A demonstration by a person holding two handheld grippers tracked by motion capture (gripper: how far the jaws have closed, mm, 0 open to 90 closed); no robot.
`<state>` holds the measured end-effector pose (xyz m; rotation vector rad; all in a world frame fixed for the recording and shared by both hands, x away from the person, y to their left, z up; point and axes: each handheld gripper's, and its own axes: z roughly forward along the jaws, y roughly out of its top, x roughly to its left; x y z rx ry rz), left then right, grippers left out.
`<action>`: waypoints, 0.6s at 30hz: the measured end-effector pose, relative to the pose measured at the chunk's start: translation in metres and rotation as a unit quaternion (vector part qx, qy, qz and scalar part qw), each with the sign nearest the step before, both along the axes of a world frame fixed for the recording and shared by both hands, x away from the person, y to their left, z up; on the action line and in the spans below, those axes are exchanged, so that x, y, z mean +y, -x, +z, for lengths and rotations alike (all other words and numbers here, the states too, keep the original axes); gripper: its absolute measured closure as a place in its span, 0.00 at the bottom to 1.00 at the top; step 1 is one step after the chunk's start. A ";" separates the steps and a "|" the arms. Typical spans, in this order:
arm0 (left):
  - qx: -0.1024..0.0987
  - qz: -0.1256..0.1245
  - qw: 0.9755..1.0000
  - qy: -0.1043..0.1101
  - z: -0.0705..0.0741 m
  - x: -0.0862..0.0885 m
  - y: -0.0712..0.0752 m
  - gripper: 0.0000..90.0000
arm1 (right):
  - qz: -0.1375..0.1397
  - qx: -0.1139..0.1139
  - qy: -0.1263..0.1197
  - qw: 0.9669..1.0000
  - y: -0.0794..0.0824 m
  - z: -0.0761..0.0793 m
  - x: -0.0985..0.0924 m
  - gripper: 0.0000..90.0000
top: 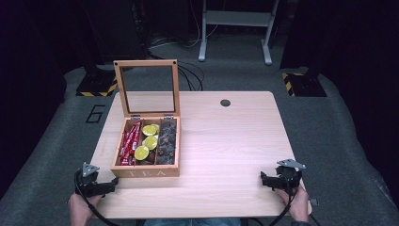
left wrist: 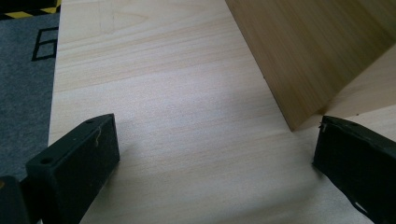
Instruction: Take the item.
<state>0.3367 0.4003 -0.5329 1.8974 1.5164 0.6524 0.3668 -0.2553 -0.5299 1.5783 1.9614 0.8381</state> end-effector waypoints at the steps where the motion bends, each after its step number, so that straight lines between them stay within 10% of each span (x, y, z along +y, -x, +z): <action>1: 0.000 0.001 1.000 0.001 0.000 0.000 0.000 0.00 | 0.006 -0.001 0.002 1.000 -0.001 0.000 -0.001 0.00; 18: 0.008 -0.015 1.000 0.008 0.009 0.001 0.008 0.00 | 0.032 0.002 0.004 0.999 -0.007 0.001 -0.003 0.00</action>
